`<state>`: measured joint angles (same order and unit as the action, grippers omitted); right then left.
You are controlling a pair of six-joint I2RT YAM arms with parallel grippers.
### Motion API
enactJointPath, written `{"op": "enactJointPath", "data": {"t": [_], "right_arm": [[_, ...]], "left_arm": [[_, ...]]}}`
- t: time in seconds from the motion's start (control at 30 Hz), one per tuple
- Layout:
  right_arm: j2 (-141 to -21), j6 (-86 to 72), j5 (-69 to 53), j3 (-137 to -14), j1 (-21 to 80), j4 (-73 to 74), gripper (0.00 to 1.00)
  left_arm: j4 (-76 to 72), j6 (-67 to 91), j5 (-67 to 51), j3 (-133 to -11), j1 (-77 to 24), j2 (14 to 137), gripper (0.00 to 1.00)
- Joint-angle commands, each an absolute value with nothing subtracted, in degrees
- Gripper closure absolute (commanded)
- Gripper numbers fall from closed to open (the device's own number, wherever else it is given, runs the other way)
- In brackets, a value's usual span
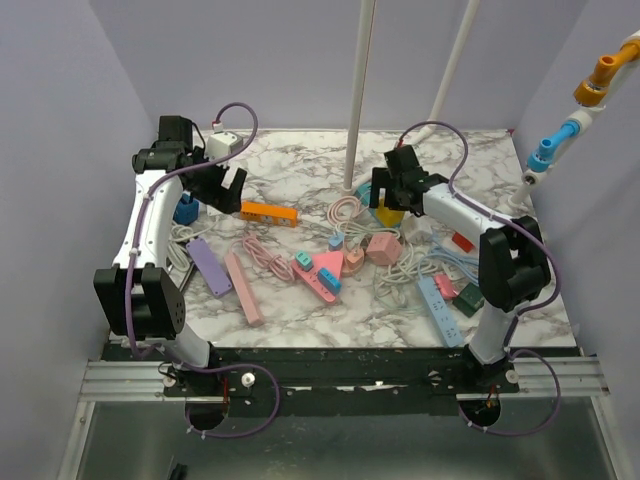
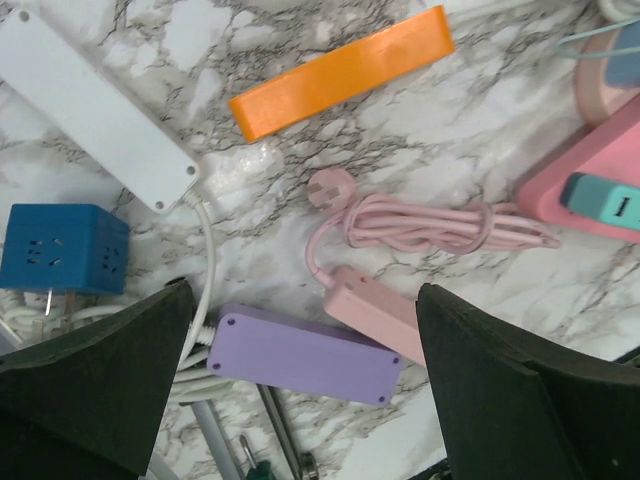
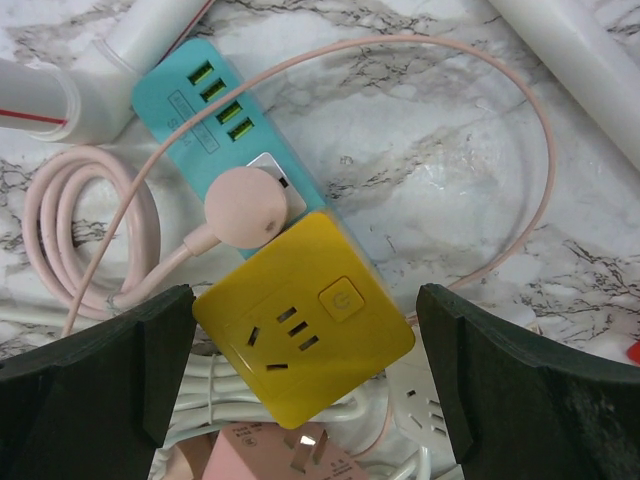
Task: Pull the plug off the socket
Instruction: Pick up the socket from the center of the board.
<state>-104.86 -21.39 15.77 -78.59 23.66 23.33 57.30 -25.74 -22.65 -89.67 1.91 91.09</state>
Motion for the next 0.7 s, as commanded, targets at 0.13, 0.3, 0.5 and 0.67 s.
{"op": "enactJointPath", "data": {"t": [0.13, 0.3, 0.5, 0.67], "right_arm": [[-103.9, -20.5, 14.1, -74.4, 23.6, 19.9, 0.0], [-105.3, -20.2, 12.3, -74.1, 23.7, 19.3, 0.04], [-107.0, -18.6, 12.3, -76.3, 24.1, 19.7, 0.32], [-105.7, -17.1, 13.0, -77.7, 25.5, 20.6, 0.47]], "left_arm": [[62.2, -21.4, -31.3, -93.7, 1.6, 92.2, 0.03], [62.1, -20.8, -32.6, -93.7, 1.0, 91.8, 0.04], [62.4, -20.9, -33.2, -95.0, 0.2, 91.9, 0.03], [62.6, -21.1, -33.5, -95.8, -2.2, 92.7, 0.03]]}}
